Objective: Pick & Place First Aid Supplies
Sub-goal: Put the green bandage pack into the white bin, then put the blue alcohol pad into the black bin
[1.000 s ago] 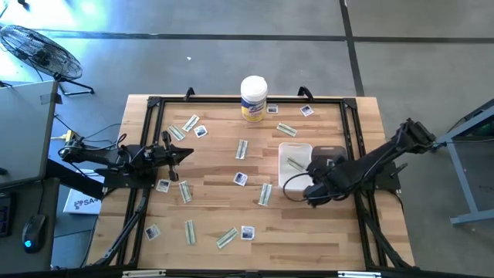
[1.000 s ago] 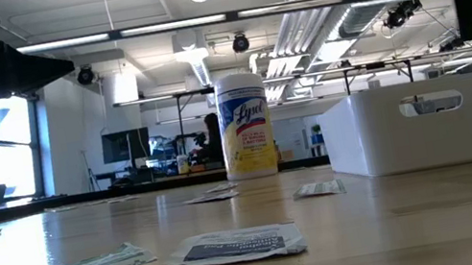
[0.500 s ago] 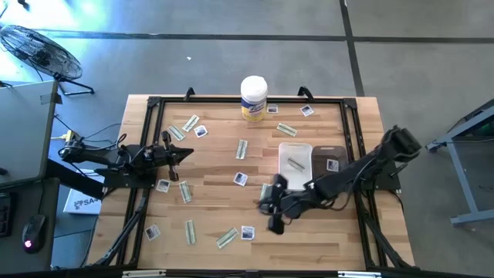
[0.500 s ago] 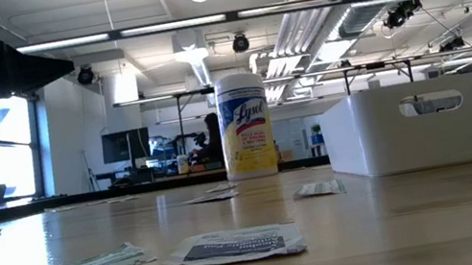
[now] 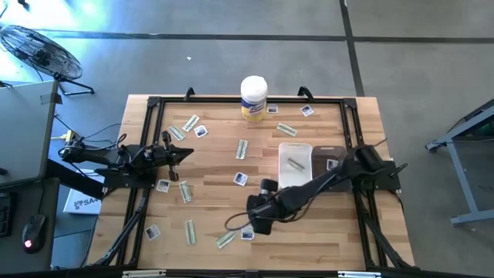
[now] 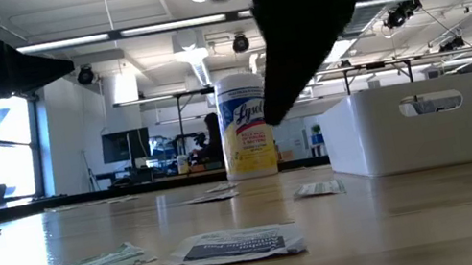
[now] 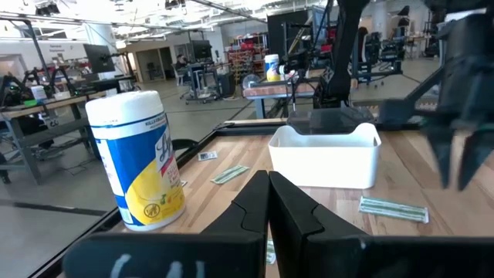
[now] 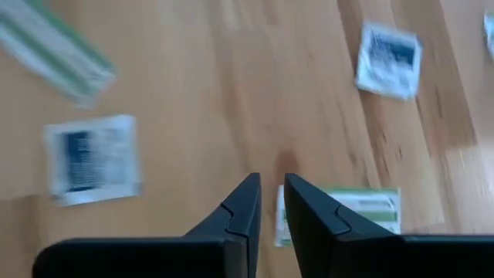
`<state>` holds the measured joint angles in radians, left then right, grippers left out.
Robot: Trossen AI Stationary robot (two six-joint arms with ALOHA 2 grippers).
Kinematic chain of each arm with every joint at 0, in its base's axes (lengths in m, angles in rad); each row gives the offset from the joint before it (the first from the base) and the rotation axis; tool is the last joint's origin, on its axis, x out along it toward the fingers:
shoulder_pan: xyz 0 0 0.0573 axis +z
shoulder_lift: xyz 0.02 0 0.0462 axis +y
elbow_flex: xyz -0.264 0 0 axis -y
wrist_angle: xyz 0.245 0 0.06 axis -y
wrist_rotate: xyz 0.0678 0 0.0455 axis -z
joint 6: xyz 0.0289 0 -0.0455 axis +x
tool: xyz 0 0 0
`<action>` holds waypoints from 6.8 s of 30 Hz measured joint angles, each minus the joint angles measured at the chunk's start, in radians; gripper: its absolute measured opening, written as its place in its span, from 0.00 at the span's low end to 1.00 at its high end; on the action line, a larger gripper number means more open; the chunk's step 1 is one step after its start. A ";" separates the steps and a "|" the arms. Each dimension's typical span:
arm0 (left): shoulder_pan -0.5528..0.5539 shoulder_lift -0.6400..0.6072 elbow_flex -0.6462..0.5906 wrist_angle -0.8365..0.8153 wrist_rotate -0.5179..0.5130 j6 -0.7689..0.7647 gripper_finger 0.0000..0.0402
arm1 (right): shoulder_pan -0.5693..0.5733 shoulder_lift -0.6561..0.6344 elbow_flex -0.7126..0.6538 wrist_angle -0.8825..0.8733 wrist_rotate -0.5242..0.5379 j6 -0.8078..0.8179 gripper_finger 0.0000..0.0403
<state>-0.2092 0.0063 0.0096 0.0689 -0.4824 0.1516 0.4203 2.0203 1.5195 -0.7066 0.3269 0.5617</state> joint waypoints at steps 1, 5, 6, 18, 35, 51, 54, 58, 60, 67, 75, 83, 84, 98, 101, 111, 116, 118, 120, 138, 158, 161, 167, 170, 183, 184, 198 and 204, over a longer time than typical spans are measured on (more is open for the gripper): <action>0.000 0.000 0.000 0.000 0.000 0.000 0.00 | -0.010 0.011 0.000 -0.008 -0.008 0.012 0.14; 0.000 0.000 0.000 0.000 0.000 0.000 0.00 | -0.043 0.024 -0.033 0.008 -0.053 0.028 0.17; 0.000 0.000 0.000 0.000 0.000 0.000 0.00 | -0.049 0.028 -0.042 0.007 -0.057 0.026 0.18; 0.000 0.000 0.000 0.000 0.000 0.000 0.00 | -0.069 0.027 -0.181 0.178 -0.110 -0.055 0.22; 0.000 0.000 0.000 0.000 0.000 0.000 0.00 | -0.073 0.026 -0.193 0.221 -0.134 -0.072 0.07; 0.000 0.000 0.000 0.000 0.000 0.000 0.00 | -0.073 -0.071 -0.150 0.269 -0.113 -0.078 0.00; 0.000 0.000 0.000 0.000 0.000 0.000 0.00 | -0.073 -0.146 -0.148 0.222 -0.072 -0.095 0.00; 0.000 0.000 0.000 0.000 0.000 0.000 0.00 | -0.073 -0.274 -0.148 0.047 0.059 -0.062 0.00; 0.000 0.000 0.000 0.000 0.000 0.000 0.00 | -0.073 -0.335 -0.148 -0.059 0.141 -0.024 0.00; 0.000 0.000 0.000 0.000 0.000 0.000 0.00 | -0.067 -0.487 -0.254 -0.260 0.247 0.131 0.01; 0.000 0.000 0.000 0.000 0.000 0.000 0.00 | -0.075 -0.526 -0.535 -0.075 0.178 0.222 0.01; 0.000 0.000 0.000 0.000 0.000 0.000 0.00 | -0.114 -0.527 -0.583 -0.063 -0.005 0.299 0.16; 0.000 0.000 0.000 0.000 0.000 0.000 0.00 | -0.114 -0.527 -0.567 -0.068 -0.005 0.291 0.18; 0.000 0.000 0.000 0.000 0.000 0.000 0.00 | 0.039 -0.520 -0.377 0.535 0.183 -0.060 0.22; 0.000 0.000 0.000 0.000 0.000 0.000 0.00 | 0.082 -0.469 -0.390 0.682 0.167 -0.104 0.22; 0.000 0.000 0.000 0.000 0.001 0.000 0.00 | 0.150 -0.138 -0.315 0.872 0.104 -0.118 0.22; 0.000 0.000 0.000 0.000 0.000 0.000 0.00 | 0.177 -0.030 -0.191 0.714 0.084 -0.082 0.22; 0.000 0.000 0.000 0.000 0.000 0.000 0.00 | 0.186 0.008 -0.134 0.600 0.069 -0.061 0.22; 0.000 0.000 0.000 0.000 0.000 0.000 0.00 | 0.194 0.040 -0.085 0.513 0.043 -0.048 0.22; 0.000 0.000 0.000 0.000 0.000 0.000 0.00 | 0.184 0.107 -0.111 0.486 -0.054 -0.053 0.22; 0.000 0.000 0.000 0.000 0.000 0.000 0.00 | 0.174 0.148 -0.113 0.571 -0.044 -0.122 0.22; 0.000 0.000 0.000 0.000 0.000 0.000 0.00 | 0.172 0.147 -0.113 0.559 -0.046 -0.124 0.22; 0.000 0.000 0.000 0.000 0.000 0.000 0.00 | 0.170 0.147 -0.116 0.576 -0.019 -0.144 0.22; 0.000 0.000 0.000 0.000 0.000 0.000 0.00 | 0.165 0.146 -0.116 0.566 -0.011 -0.158 0.23; 0.000 0.000 0.000 0.000 0.000 0.000 0.00 | 0.131 0.141 -0.112 0.474 -0.092 -0.191 0.23; 0.000 0.000 0.000 0.000 0.000 0.000 0.00 | 0.130 0.141 -0.112 0.465 -0.090 -0.196 0.23; 0.000 0.000 0.000 0.000 0.000 0.000 0.00 | 0.125 0.194 -0.109 0.442 -0.023 -0.178 0.23; 0.000 0.000 0.000 0.000 0.000 0.000 0.00 | 0.125 0.194 -0.111 0.442 -0.010 -0.172 0.23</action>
<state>-0.2096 0.0067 0.0097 0.0692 -0.4824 0.1516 0.5458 2.2143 1.4087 -0.2642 0.3174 0.3902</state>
